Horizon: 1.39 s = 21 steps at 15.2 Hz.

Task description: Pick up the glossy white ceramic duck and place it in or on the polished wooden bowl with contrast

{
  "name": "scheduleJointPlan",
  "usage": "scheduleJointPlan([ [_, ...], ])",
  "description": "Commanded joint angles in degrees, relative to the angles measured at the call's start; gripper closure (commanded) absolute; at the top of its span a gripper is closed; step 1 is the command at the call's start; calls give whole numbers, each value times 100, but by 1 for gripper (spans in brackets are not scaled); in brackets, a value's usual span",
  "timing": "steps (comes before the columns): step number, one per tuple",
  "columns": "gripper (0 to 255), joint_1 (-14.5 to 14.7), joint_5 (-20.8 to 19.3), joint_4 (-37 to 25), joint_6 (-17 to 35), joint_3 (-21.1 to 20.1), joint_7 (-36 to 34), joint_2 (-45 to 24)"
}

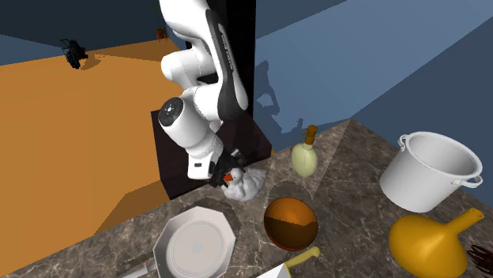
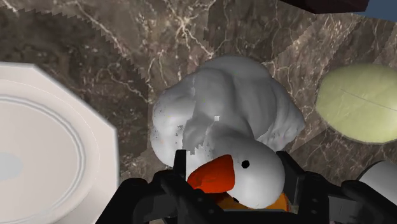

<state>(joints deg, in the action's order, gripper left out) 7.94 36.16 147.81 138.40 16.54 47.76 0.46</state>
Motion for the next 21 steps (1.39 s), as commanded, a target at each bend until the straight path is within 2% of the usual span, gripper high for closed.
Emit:
scheduleJointPlan([
  [1, 255, -25, -180, -17, -124, 22, -157, 155],
  [9, 255, -117, -755, -86, -629, 18, -742, 756],
  [18, 255, -229, -1207, -292, -1261, -35, -1262, 1312],
  [21, 255, -62, -1040, -901, -1360, -146, -1448, 848],
])
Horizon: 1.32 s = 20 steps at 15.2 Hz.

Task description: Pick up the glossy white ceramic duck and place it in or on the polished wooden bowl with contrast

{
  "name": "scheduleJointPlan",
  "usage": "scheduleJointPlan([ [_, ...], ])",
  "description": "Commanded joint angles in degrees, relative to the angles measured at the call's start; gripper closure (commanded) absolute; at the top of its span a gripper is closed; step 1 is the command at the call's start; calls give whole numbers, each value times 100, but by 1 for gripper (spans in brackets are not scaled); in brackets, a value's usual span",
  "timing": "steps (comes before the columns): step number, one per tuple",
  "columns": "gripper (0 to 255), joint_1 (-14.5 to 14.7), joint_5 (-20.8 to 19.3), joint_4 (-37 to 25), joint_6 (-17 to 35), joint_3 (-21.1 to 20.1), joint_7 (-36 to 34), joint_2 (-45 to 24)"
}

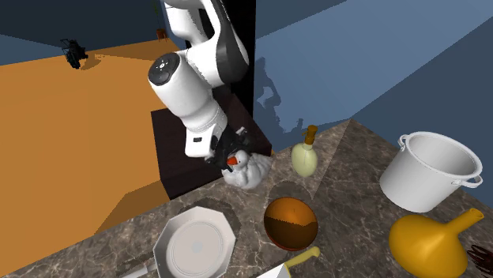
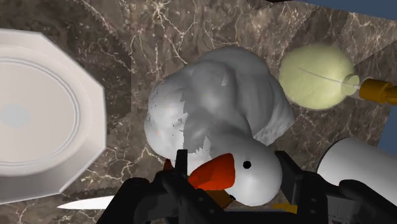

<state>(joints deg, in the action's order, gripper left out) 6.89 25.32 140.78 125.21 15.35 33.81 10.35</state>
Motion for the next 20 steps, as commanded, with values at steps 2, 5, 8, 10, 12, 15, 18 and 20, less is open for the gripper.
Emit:
scheduleJointPlan([
  [2, 255, 132, 131, -627, -127, -94, -180, -453],
  [5, 255, 237, 233, -1305, -284, -185, -379, -928],
  [8, 255, 315, 306, -2032, -475, -264, -588, -1415],
  [10, 255, 354, 341, -2547, -621, -313, -733, -1750],
  [12, 255, 383, 368, -3091, -784, -357, -885, -2096],
  [15, 255, 387, 419, -3136, -702, -376, -848, -2231],
  [18, 255, 384, 493, -3040, -530, -393, -744, -2332],
  [20, 255, 381, 546, -2982, -416, -406, -672, -2404],
])
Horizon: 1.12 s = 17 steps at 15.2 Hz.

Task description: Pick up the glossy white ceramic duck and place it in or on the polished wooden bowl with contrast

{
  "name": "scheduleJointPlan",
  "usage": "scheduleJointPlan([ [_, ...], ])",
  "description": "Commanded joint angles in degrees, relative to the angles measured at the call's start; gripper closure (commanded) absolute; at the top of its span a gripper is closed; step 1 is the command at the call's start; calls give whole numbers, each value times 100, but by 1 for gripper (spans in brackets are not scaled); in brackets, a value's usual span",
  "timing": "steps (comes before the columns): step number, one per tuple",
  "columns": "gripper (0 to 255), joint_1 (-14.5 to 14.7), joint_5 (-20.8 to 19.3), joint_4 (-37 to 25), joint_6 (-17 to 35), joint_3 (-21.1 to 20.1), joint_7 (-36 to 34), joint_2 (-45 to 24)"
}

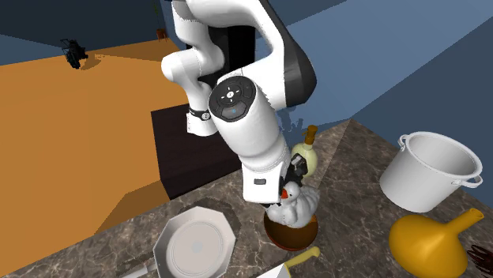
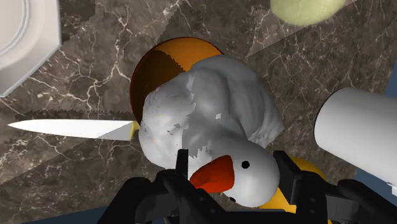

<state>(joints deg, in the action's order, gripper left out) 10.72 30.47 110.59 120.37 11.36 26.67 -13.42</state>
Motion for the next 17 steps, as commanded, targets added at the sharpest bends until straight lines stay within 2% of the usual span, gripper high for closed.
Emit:
scheduleJointPlan([
  [1, 255, -4, 58, 65, 123, -13, 78, -65],
  [17, 255, -59, 510, 315, 890, -152, 637, -713],
])
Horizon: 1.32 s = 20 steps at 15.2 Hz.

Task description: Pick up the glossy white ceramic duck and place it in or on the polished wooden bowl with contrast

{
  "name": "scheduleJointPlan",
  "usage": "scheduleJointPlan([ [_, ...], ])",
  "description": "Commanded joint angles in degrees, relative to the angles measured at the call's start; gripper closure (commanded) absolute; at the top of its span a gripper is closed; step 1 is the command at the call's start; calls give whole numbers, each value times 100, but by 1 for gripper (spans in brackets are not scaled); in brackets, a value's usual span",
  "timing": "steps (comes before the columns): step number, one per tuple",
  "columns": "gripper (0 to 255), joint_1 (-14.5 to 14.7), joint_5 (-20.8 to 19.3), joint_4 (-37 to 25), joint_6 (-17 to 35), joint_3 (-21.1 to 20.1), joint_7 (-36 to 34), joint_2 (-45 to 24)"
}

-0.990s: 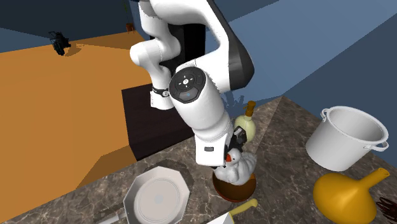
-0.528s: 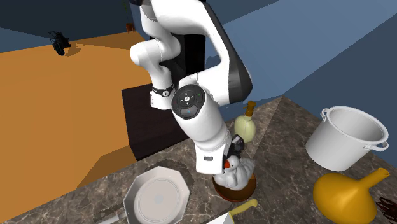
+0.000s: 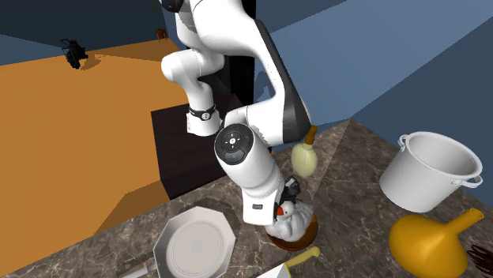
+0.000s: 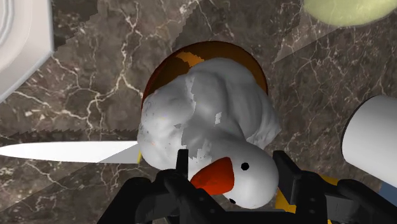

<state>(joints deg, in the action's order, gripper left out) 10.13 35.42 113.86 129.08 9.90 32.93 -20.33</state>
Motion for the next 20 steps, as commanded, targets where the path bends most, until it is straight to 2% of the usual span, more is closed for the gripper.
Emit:
scheduleJointPlan([
  [1, 255, -1, 14, -13, 19, -6, 10, -21],
  [6, 255, -1, 14, -13, 19, -7, 10, -21],
  [7, 0, 0, 14, -12, 20, -7, 9, -21],
  [12, 0, -1, 14, -13, 19, -7, 10, -21],
  [16, 0, -88, -280, -142, -521, 160, -161, 386],
  [20, 0, -88, -280, -142, -521, 160, -161, 386],
])
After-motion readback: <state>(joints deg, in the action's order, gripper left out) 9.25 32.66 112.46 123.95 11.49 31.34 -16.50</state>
